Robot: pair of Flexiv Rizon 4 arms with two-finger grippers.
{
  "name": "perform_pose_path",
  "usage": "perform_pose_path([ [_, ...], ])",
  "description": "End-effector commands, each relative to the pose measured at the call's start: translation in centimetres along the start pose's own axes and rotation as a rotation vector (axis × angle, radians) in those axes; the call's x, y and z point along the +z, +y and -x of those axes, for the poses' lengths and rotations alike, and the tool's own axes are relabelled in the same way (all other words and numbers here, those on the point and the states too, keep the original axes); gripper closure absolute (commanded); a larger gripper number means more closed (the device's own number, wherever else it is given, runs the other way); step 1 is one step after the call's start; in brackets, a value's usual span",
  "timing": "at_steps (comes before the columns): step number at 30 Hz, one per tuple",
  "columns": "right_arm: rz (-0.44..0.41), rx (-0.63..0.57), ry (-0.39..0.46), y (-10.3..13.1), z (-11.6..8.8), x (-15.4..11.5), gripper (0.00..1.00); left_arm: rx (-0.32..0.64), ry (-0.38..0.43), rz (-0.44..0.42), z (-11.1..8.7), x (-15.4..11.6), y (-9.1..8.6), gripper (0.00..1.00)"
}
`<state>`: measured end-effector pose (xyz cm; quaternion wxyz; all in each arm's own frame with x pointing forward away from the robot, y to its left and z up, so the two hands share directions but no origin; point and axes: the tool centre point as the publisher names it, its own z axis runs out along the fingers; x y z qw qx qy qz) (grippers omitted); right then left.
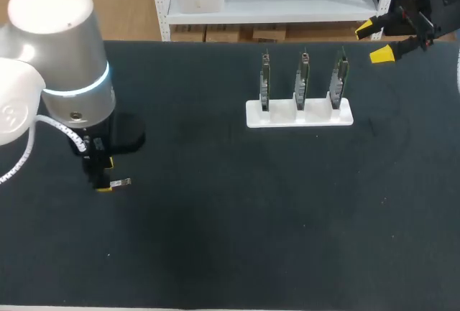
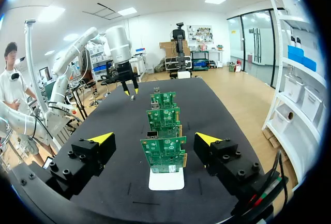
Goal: Pick up the optical module with the left hand, and insert it into the network port with the right hand.
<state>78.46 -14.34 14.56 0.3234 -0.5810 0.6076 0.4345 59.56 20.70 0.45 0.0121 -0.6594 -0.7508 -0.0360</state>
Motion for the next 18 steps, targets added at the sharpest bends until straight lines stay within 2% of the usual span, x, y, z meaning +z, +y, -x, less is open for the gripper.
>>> perform_pose_path([
  [1, -0.007, -0.001, 0.001, 0.3, 0.0, 0.1, 0.0, -0.002, -0.004, -0.003, 0.0, 0.2, -0.1, 0.0],
  [18, -0.007, -0.001, 0.001, 0.3, 0.0, 0.1, 0.0, -0.037, -0.002, -0.01, 0.0, 1.6, -0.3, 0.0],
])
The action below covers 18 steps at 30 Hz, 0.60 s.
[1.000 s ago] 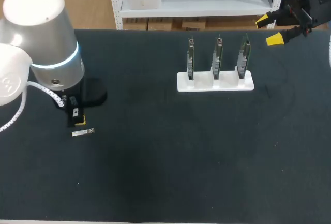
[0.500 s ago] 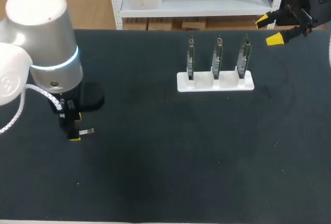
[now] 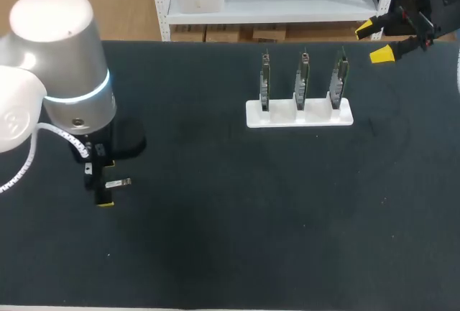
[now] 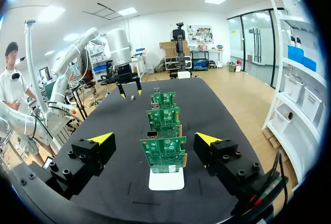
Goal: Pick up the optical module with the left hand, and insert it into the network port with the right hand.
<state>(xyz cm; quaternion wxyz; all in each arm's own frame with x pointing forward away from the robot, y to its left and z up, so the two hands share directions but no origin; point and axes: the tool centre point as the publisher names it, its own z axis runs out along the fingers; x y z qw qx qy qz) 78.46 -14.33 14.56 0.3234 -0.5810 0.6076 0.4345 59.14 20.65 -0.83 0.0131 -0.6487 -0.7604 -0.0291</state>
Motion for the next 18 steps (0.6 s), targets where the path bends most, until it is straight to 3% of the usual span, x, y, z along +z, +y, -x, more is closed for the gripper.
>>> perform_pose_path([
  [1, -0.007, -0.001, 0.001, 0.31, 0.02, 0.05, 0.0, -0.015, 0.004, 0.001, -0.2, 0.38, 0.16, 0.0],
  [10, -0.007, -0.001, 0.001, 0.31, 0.02, 0.05, 0.0, -0.03, -0.001, 0.003, -0.21, 0.57, -0.12, 0.0],
  [11, -0.007, -0.001, 0.001, 0.31, 0.02, 0.05, 0.0, -0.032, -0.003, -0.002, -0.17, 0.61, -0.18, 0.15],
  [14, -0.007, -0.001, 0.001, 0.31, 0.02, 0.05, 0.0, -0.038, 0.001, -0.02, -0.17, 0.9, -0.45, 0.84],
  [15, -0.007, -0.001, 0.001, 0.31, 0.02, 0.05, 0.0, -0.039, 0.003, -0.022, -0.2, 1.0, -0.54, 1.0],
  [18, -0.007, -0.001, 0.001, 0.31, 0.02, 0.05, 0.0, -0.037, 0.004, -0.027, -0.21, 1.12, -0.7, 1.0],
])
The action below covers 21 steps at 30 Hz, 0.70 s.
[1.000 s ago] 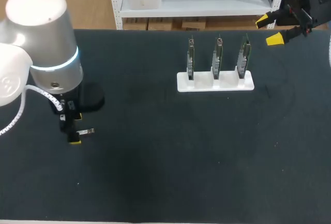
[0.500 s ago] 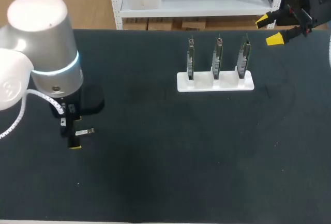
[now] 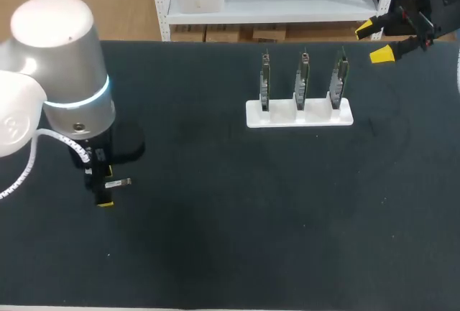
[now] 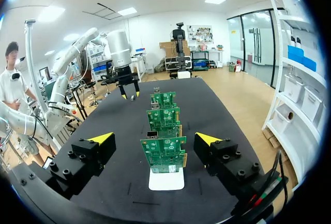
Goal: Pick up the optical module with the left hand, and insert it into the network port with the right hand.
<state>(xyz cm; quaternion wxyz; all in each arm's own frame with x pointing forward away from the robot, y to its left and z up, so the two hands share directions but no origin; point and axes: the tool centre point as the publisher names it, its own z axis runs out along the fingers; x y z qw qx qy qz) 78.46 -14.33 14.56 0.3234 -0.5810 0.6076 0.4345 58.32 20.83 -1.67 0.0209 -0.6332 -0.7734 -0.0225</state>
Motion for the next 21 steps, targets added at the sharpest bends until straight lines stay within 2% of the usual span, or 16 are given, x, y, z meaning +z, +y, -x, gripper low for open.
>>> perform_pose_path([
  [1, -0.007, -0.001, 0.001, 0.3, 0.0, 0.1, 0.0, 0.003, 0.001, -0.008, 0.1, 0.3, 0.1, 1.0],
  [16, -0.007, -0.001, 0.001, 0.3, 0.0, 0.1, 0.0, 0.009, 0.007, -0.013, 0.6, 0.4, 0.4, 1.0],
  [18, -0.007, -0.001, 0.001, 0.3, 0.0, 0.1, 0.0, 0.022, 0.007, -0.002, 0.9, 0.1, 0.9, 1.0],
  [21, -0.007, -0.001, 0.001, 0.3, 0.0, 0.1, 0.0, -0.008, -0.028, 0.038, 1.3, -0.8, 1.9, 1.0],
])
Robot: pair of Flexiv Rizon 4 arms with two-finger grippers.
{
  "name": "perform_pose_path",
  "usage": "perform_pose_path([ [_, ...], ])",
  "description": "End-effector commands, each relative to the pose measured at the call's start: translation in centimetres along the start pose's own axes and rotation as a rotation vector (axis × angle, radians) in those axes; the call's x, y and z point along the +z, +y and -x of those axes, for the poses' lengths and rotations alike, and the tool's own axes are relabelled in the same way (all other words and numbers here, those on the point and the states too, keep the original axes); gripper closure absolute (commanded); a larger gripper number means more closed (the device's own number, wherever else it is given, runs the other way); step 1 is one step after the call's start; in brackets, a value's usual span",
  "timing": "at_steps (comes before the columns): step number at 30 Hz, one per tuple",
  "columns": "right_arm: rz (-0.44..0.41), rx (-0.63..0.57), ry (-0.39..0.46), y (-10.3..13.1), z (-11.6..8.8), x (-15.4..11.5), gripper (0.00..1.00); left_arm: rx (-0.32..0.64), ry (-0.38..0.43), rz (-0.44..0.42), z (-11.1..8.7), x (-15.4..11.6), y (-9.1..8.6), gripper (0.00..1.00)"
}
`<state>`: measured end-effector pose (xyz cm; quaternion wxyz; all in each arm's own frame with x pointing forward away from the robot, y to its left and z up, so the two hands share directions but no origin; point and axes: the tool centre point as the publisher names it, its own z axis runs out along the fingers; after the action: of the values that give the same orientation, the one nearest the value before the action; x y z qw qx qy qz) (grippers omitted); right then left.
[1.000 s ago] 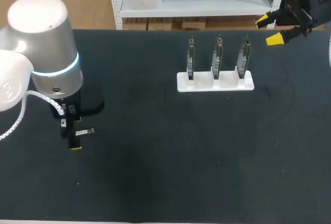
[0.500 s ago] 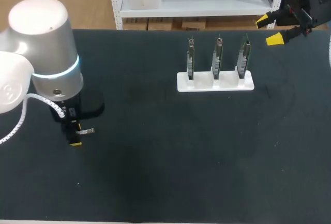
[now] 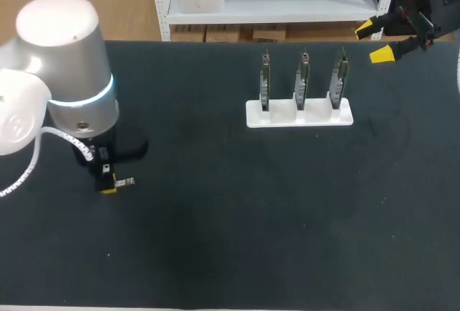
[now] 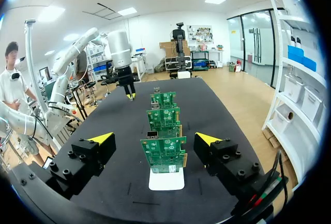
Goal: Pick up the optical module with the left hand, and insert it into the network port with the right hand.
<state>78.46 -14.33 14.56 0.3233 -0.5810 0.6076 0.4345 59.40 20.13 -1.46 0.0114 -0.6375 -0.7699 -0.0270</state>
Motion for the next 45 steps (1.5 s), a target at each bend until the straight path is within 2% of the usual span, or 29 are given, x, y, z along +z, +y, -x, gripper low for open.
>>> perform_pose_path([
  [1, -0.007, -0.001, 0.001, 0.3, 0.0, 0.1, 0.0, -0.056, -0.059, 0.044, 0.7, -1.1, 1.6, 1.0],
  [5, -0.007, -0.001, 0.001, 0.3, 0.0, 0.1, 0.0, -0.139, -0.158, 0.132, 1.7, -3.0, 3.7, 1.0],
  [8, -0.007, -0.001, 0.001, 0.3, 0.0, 0.1, 0.0, -0.16, -0.222, 0.193, 2.8, -4.6, 5.3, 1.0],
  [13, -0.007, -0.001, 0.001, 0.3, 0.0, 0.1, 0.0, -0.121, -0.334, 0.287, 6.3, -8.9, 7.4, 1.0],
  [19, -0.007, -0.001, 0.001, 0.3, 0.0, 0.1, 0.0, -0.159, -0.613, 0.374, 10.8, -13.9, 10.5, 1.0],
  [23, -0.007, -0.001, 0.001, 0.3, 0.0, 0.1, 0.0, -0.136, -0.752, 0.401, 13.7, -17.0, 12.6, 1.0],
  [33, -0.007, -0.001, 0.001, 0.3, 0.0, 0.1, 0.0, -0.005, -0.941, 0.439, 21.5, -21.7, 17.7, 1.0],
  [36, -0.007, -0.001, 0.001, 0.3, 0.0, 0.1, 0.0, 0.043, -1.0, 0.436, 23.9, -22.8, 18.5, 1.0],
  [39, -0.007, -0.001, 0.001, 0.3, 0.0, 0.1, 0.0, 0.056, -1.093, 0.403, 26.3, -24.0, 18.8, 1.0],
  [45, -0.007, -0.001, 0.001, 0.3, 0.0, 0.1, 0.0, 0.146, -1.189, 0.383, 30.3, -26.1, 18.4, 1.0],
])
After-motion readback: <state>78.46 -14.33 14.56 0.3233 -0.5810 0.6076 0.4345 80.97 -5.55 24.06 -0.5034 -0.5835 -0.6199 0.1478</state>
